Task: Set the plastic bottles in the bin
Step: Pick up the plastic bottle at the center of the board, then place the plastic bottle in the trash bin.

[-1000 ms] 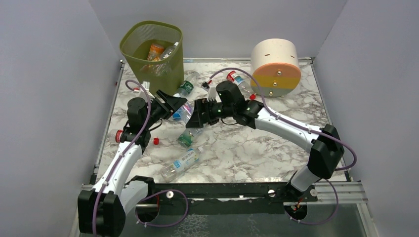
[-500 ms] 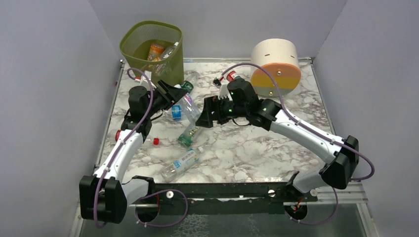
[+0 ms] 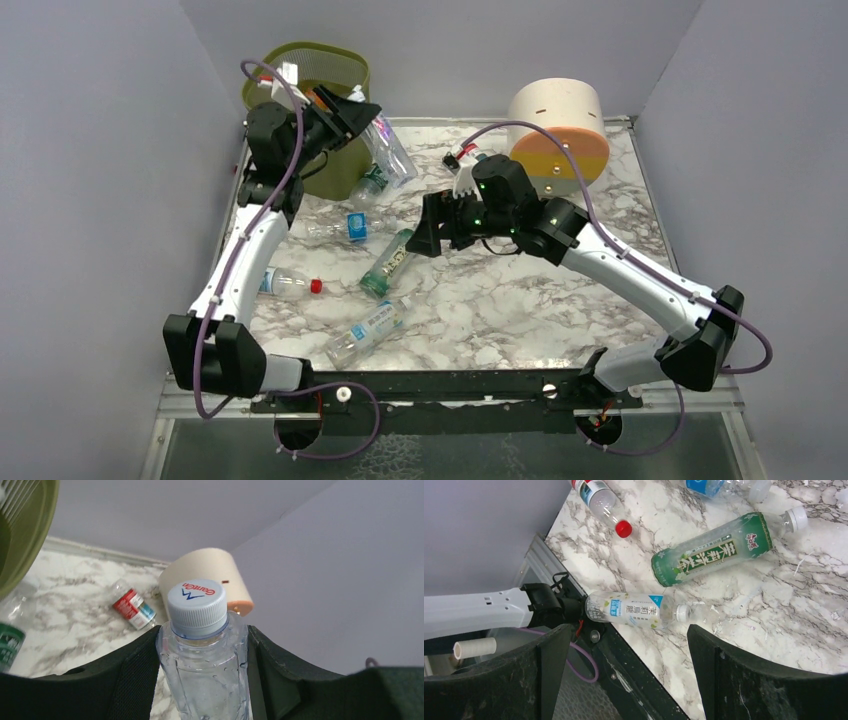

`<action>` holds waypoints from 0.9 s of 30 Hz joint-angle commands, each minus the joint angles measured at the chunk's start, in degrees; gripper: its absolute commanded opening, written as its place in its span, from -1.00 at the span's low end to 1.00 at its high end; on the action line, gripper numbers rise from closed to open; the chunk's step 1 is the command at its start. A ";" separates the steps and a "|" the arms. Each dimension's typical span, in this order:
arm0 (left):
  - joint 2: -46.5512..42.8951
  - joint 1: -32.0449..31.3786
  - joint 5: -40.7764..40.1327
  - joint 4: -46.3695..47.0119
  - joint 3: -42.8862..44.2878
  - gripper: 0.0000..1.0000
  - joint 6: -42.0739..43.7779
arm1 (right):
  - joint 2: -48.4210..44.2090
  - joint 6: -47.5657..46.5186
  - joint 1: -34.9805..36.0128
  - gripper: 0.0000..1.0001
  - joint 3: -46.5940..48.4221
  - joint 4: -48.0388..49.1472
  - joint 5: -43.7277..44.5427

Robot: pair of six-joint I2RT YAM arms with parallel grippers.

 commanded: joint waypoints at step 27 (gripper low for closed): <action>32.92 19.39 -7.24 5.41 49.35 -0.21 10.69 | -3.43 -3.32 0.10 0.79 -3.24 -3.22 -1.86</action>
